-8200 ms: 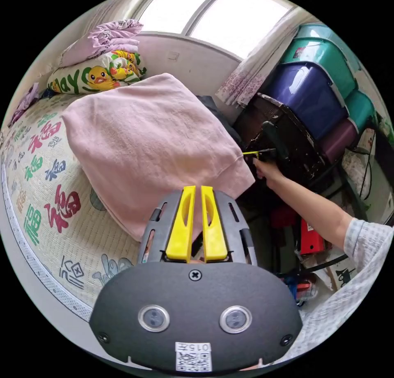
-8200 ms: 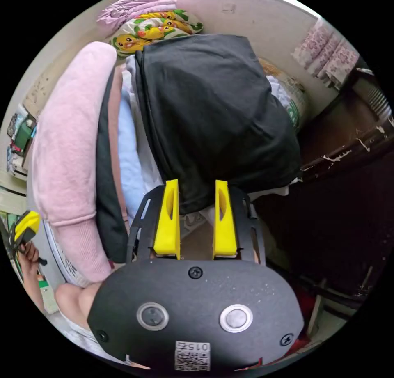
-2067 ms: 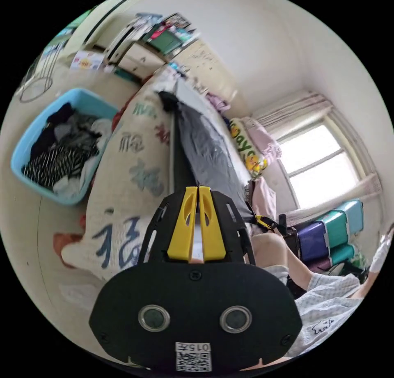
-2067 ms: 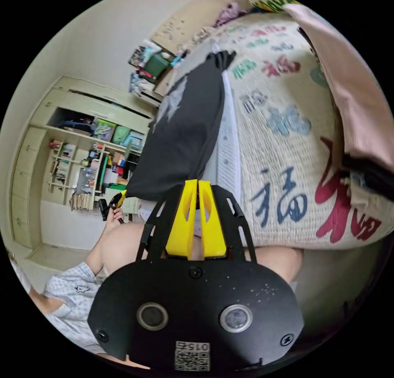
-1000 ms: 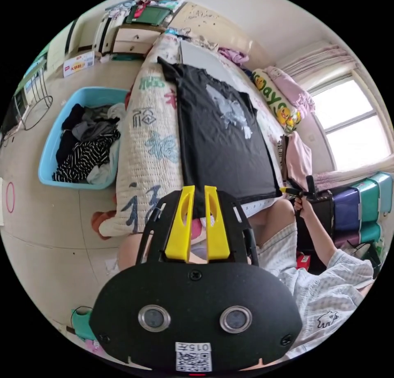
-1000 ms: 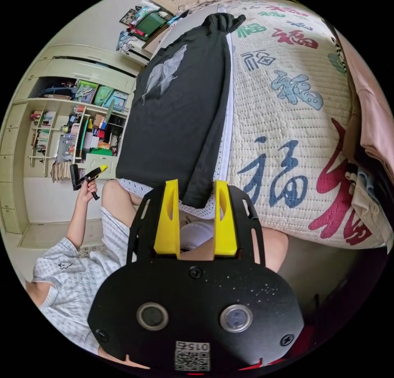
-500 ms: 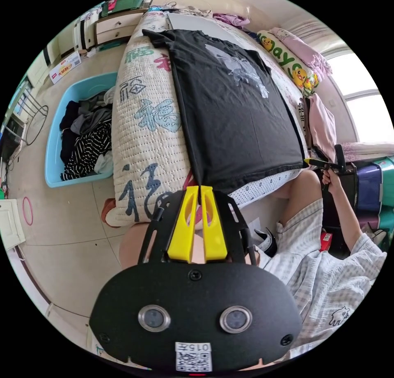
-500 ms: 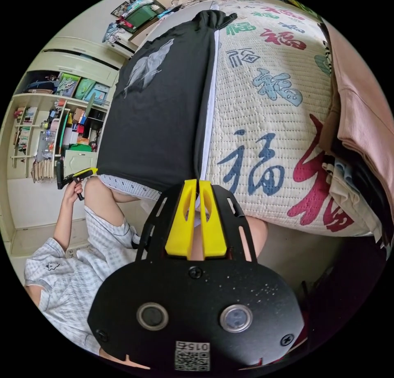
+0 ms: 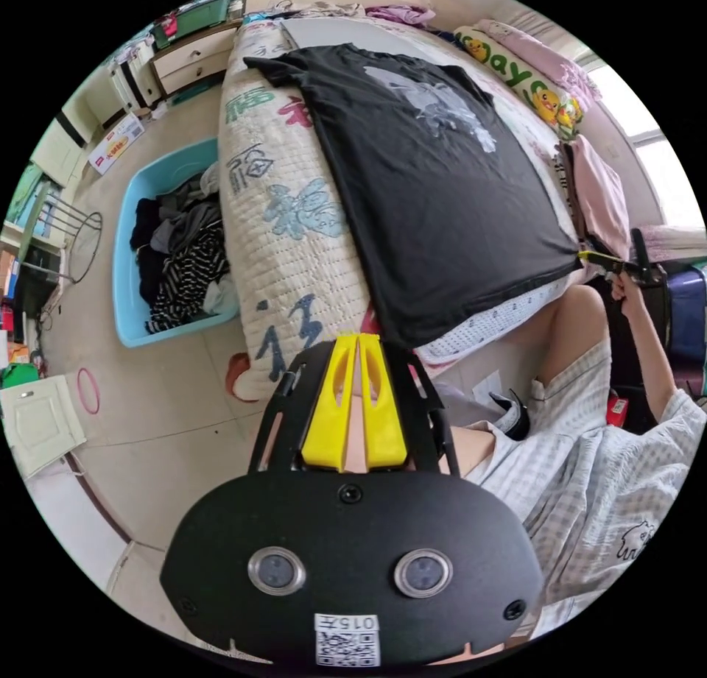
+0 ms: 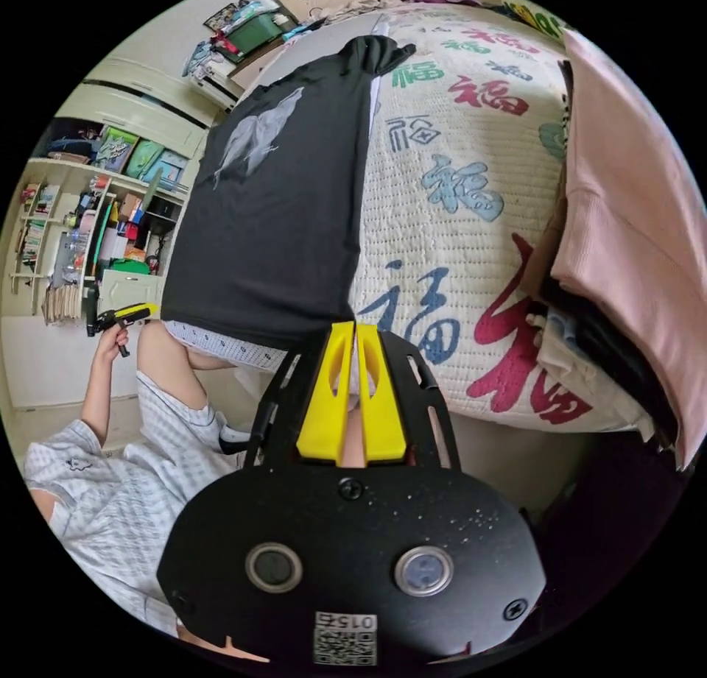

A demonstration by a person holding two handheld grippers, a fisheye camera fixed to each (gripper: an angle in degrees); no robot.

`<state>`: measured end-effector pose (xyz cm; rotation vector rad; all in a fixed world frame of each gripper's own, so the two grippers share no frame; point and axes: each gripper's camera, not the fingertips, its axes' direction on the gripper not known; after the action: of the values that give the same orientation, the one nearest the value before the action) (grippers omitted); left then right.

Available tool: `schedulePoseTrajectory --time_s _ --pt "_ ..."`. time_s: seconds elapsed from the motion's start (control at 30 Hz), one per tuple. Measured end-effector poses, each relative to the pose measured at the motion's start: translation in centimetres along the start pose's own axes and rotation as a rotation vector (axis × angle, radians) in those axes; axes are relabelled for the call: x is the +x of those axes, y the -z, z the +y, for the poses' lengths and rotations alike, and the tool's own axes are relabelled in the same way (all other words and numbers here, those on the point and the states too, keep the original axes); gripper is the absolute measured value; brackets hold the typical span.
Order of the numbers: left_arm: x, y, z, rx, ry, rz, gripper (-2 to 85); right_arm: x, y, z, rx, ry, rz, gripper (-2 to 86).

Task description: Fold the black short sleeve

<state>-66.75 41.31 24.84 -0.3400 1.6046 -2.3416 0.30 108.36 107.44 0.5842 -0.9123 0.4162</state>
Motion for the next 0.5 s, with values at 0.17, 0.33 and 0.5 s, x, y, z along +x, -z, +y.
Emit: schedulePoseTrajectory --time_s 0.17,0.33,0.5 --pt "-2.8 9.2 -3.8 0.013 -0.023 -0.221 0.0 0.8 4.8 -3.9 -0.027 0.052 0.297 -0.4" --pt "-2.8 18.3 -16.1 0.306 -0.118 -0.201 -0.1 1.1 10.9 -12.4 0.230 0.110 0.355 -0.2" --pt "1.4 20.4 -27.7 0.668 -0.109 0.043 -0.1 3.0 11.3 -20.9 0.462 -0.042 0.253 1.1"
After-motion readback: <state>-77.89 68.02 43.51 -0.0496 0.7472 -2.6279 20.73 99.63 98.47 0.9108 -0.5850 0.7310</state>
